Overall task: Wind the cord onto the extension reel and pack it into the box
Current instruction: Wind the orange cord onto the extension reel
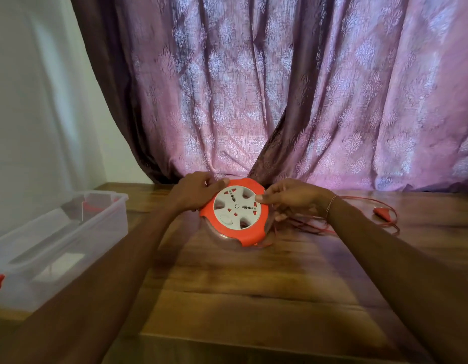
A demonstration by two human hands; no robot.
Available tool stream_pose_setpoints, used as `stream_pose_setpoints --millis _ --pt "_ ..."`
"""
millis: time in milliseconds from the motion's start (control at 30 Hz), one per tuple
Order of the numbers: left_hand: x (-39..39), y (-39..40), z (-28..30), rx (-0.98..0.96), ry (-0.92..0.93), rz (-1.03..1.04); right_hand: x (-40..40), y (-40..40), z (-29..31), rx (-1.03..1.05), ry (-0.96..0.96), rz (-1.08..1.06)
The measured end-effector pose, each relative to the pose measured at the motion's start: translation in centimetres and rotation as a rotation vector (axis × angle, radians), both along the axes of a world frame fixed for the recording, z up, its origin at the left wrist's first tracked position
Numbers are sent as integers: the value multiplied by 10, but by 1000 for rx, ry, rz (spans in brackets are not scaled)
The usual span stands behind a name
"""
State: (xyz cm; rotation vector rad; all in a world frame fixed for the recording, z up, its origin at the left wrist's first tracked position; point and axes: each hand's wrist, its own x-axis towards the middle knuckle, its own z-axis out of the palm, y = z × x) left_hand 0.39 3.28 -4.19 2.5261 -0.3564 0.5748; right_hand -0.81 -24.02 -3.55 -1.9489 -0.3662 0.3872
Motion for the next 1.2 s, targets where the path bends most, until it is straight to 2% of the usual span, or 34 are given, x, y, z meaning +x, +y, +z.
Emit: stream_pose_setpoints --millis 200,333,467,734,800,900,967,1100,1200 --pt "13 -17 41 -142 -258 11 0 -12 28 227 -125 -106" --pt "17 -24 48 -458 -147 -147 -1 -17 49 337 -224 -218" --pt "23 -42 47 -629 -136 -225 1 -13 68 422 -271 -317" --pt "46 -56 65 -681 -310 -173 8 -16 94 410 -387 -343" --pt "50 -57 68 -699 -344 -164 10 -16 98 337 -470 -383" --pt "56 -56 70 -672 -391 -146 6 -13 108 112 -810 -535" --pt "59 -55 70 -667 -403 -146 -1 -6 115 -51 -1020 -513" --pt "61 -58 70 -699 -418 -135 -12 19 114 -520 -1158 -362" --pt "64 -60 71 -681 -429 -133 -9 36 105 -697 -1183 -402"
